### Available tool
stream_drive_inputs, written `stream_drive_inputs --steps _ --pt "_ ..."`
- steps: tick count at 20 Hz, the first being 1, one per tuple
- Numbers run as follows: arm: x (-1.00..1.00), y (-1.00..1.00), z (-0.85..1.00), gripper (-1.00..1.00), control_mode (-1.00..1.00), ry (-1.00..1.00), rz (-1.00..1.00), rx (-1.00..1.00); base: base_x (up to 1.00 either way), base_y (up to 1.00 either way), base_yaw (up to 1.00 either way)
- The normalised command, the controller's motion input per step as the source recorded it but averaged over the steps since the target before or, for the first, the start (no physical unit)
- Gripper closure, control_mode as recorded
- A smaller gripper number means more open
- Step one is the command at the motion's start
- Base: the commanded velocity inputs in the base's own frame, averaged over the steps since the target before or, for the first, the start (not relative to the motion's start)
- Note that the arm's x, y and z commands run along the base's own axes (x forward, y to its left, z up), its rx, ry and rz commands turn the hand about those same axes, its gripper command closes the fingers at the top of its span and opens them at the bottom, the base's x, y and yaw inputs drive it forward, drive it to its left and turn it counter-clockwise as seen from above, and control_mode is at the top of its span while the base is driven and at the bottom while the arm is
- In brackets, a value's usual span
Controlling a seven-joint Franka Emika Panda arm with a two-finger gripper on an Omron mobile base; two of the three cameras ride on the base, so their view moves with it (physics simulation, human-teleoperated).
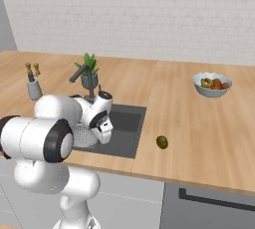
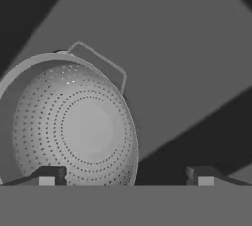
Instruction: Put the colander in the sink, put the tangerine, kiwi in the colander, and turn on the sink faucet and pour water over the colander.
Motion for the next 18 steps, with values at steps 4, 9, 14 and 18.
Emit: stream_drive_inputs --steps 4,9,14,18 --pt "-0.45 -0.01 1.0 -1.0 -1.0 -0.07 0.0 0.0 0.0 0.0 0.0" --pt "-0.74 0.05 1.0 -1.0 -1.0 -0.05 0.02 0.0 0.0 0.0 0.0" --pt "-0.88 0.56 0.8 -1.0 -1.0 -0.01 0.11 -0.01 0.0 0.0 0.0" --pt "-0.78 1.0 0.49 -1.0 -1.0 0.0 0.18 -0.08 0.0 0.0 0.0"
